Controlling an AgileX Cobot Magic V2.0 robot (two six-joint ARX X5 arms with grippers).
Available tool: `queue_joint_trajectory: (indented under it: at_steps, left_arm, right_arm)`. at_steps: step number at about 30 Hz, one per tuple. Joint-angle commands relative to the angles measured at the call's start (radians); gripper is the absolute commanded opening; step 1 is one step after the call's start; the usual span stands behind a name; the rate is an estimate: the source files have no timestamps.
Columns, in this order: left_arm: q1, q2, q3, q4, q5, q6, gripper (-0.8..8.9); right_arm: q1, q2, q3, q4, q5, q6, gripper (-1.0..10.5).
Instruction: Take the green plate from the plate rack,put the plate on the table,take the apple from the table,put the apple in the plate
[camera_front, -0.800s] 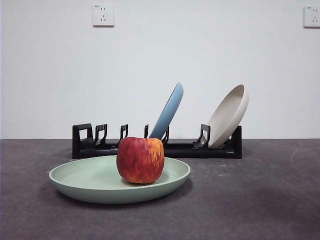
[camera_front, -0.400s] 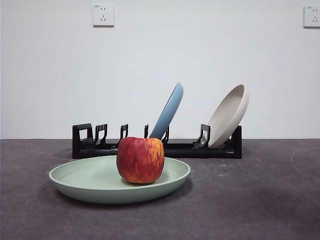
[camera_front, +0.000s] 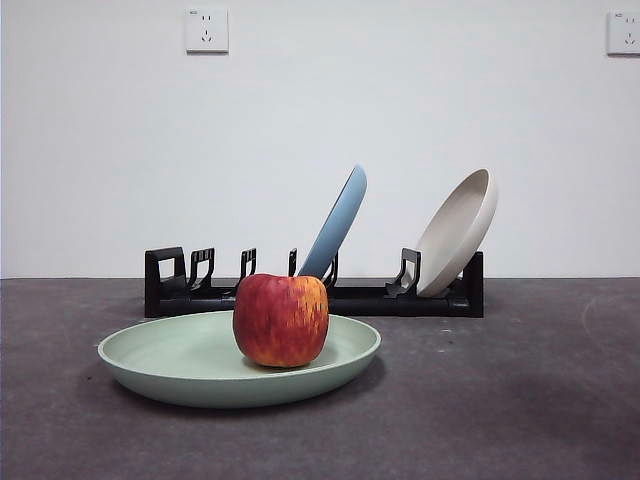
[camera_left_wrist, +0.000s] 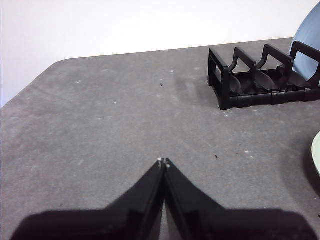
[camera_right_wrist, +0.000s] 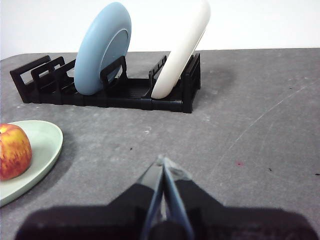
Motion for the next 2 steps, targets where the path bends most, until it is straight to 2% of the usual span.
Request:
queue_joint_trajectory:
  at_steps: [1,2]
  left_arm:
    - [0.003,-0.003,-0.013,0.005,0.001,-0.005,-0.03]
    - [0.003,-0.003,-0.013,0.005,0.001,-0.005,-0.03]
  right_arm:
    - [0.000,-0.002,-0.015,-0.002,0.000,0.012,0.0]
    - [0.000,-0.002,-0.015,-0.002,0.000,0.012,0.0]
